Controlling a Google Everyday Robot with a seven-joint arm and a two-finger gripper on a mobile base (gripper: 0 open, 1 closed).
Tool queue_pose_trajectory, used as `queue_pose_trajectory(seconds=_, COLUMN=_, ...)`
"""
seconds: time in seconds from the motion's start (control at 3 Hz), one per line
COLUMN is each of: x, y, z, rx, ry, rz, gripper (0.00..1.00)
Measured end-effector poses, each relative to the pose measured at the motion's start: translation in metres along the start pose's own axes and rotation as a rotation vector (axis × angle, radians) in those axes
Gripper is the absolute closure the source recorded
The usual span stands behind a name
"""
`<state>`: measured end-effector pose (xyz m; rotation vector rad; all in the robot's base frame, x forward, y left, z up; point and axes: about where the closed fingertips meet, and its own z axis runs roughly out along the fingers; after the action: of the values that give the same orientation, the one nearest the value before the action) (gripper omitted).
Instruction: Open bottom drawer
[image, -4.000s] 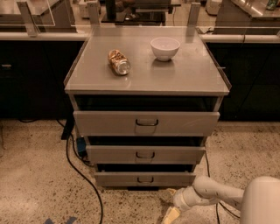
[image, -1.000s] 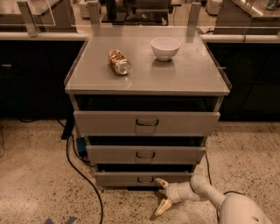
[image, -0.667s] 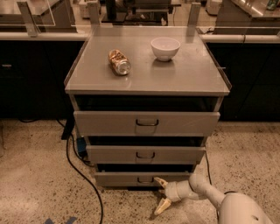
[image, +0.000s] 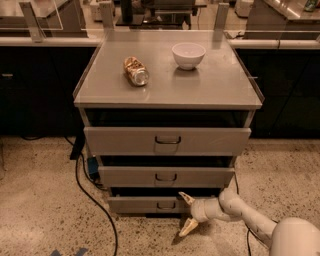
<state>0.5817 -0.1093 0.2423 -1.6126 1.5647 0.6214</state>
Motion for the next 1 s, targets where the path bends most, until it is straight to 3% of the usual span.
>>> queue_pose_trajectory(seconds=0.33, x=0.010, y=-0.017, z=0.004, rx=-0.003, ry=0.137, rz=-0.021, gripper=0.00)
queue_pose_trajectory(seconds=0.67, x=0.049, y=-0.017, z=0.032, rx=-0.057, ry=0.249, rz=0.075, gripper=0.00)
queue_pose_trajectory(seconds=1.0, x=0.074, y=-0.008, z=0.050, rx=-0.093, ry=0.245, rz=0.155, gripper=0.00)
